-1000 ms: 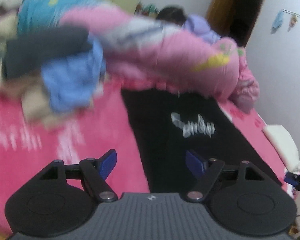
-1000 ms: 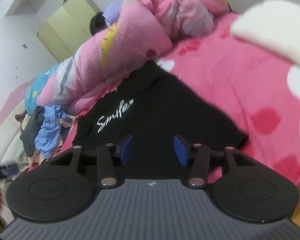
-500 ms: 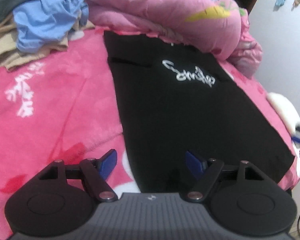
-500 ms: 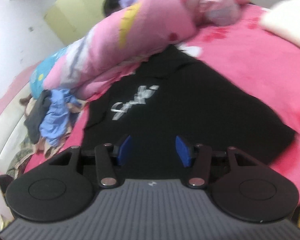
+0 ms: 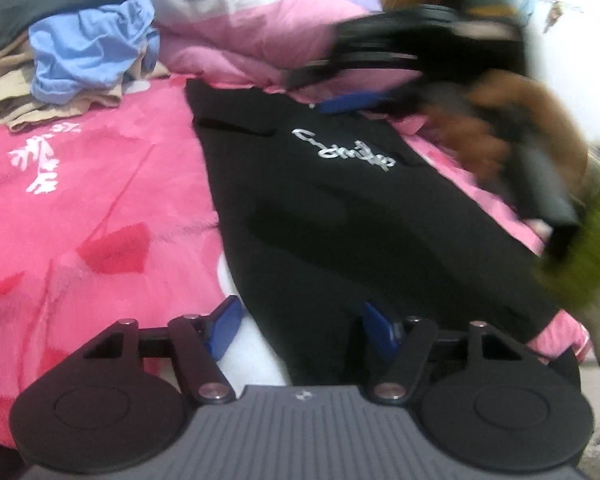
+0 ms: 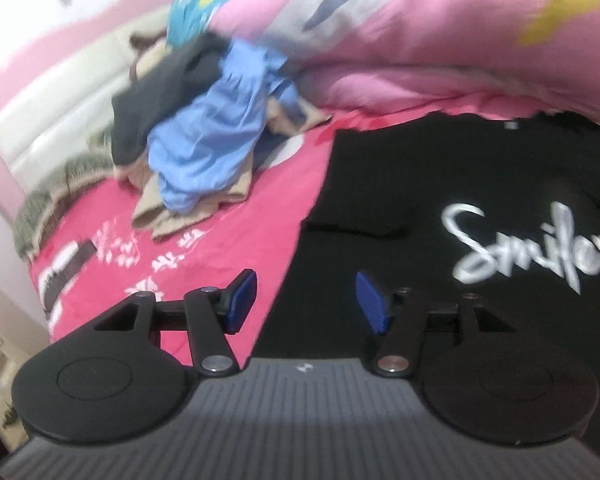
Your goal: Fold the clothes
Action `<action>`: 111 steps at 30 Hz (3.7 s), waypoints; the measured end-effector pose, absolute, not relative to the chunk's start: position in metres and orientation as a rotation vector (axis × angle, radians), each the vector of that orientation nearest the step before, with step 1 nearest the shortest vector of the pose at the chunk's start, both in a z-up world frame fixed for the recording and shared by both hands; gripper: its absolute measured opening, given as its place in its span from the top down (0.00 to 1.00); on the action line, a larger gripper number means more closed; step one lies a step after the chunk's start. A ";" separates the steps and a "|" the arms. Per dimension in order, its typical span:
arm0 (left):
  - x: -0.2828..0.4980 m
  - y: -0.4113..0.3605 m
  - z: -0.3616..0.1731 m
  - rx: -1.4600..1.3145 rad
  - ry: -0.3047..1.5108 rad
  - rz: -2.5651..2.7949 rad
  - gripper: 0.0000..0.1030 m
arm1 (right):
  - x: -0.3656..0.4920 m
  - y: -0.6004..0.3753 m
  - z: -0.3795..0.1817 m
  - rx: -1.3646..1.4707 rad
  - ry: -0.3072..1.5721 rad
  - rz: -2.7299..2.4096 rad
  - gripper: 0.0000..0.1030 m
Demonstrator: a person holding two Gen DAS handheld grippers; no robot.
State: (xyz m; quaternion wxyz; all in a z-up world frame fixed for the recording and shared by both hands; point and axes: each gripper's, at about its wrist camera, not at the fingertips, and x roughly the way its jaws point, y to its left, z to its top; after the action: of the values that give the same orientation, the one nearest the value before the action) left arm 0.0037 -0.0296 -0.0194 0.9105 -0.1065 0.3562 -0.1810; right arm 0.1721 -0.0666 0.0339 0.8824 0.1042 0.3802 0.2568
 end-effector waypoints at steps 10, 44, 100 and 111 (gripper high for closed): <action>0.013 0.009 -0.032 -0.467 0.741 -0.486 0.57 | 0.246 0.009 0.016 -0.021 0.868 0.434 0.47; 0.039 0.009 -0.043 -0.665 0.768 -0.513 0.92 | 0.290 -0.011 0.007 0.111 0.872 0.370 0.95; 0.107 -0.068 -0.026 -0.440 0.956 -1.023 0.93 | 0.317 -0.406 -0.047 0.674 0.657 0.144 0.96; 0.124 -0.073 -0.047 -0.372 1.040 -1.053 0.93 | 0.315 -0.442 -0.088 0.680 0.723 0.153 0.93</action>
State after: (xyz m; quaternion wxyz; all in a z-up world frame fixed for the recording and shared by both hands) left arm 0.1239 -0.0729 -0.0471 0.7228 -0.1686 0.4708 -0.4769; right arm 0.3151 -0.4424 -0.0878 0.8764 0.3260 0.3467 0.0734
